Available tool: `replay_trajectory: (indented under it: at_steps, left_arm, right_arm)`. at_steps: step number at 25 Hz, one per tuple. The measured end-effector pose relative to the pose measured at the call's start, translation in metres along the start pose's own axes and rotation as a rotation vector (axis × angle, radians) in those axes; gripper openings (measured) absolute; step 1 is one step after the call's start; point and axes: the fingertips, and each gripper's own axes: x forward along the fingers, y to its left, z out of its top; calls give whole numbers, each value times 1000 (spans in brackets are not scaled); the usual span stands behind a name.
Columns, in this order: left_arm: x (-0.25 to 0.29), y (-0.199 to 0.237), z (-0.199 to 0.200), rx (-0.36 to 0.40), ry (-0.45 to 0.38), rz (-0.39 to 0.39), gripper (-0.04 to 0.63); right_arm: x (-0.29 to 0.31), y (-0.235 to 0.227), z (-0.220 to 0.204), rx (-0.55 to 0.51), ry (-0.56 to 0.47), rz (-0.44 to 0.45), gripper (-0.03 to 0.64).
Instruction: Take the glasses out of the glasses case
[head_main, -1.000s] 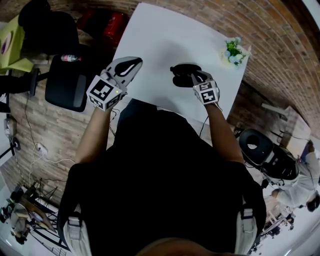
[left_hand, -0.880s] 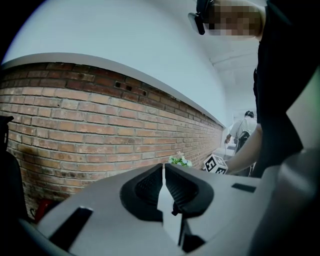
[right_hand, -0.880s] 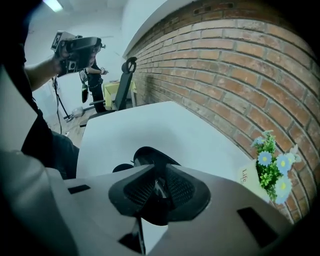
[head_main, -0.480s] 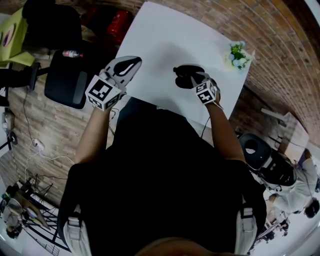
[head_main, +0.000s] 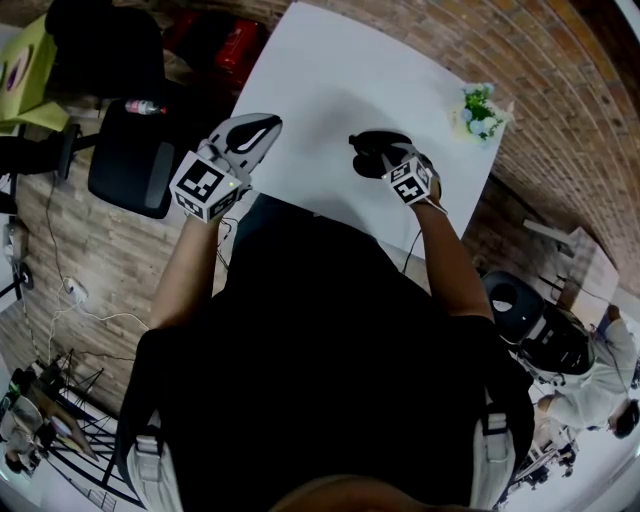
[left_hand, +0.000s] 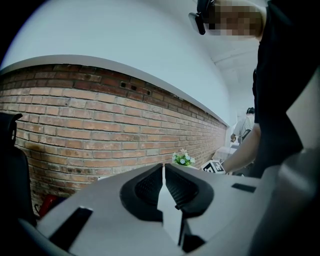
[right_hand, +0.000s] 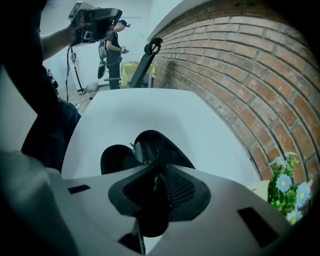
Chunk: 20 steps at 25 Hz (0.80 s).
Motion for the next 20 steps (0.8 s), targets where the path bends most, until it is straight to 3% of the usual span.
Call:
replay_trajectory:
  at_steps: [15, 20]
  left_arm:
    - [11, 7, -17, -20, 20, -1, 23]
    - [14, 9, -17, -38, 30, 1, 23]
  right_arm:
    - [25, 6, -5, -313, 117, 12, 74]
    - [29, 2, -4, -340, 130, 24, 71]
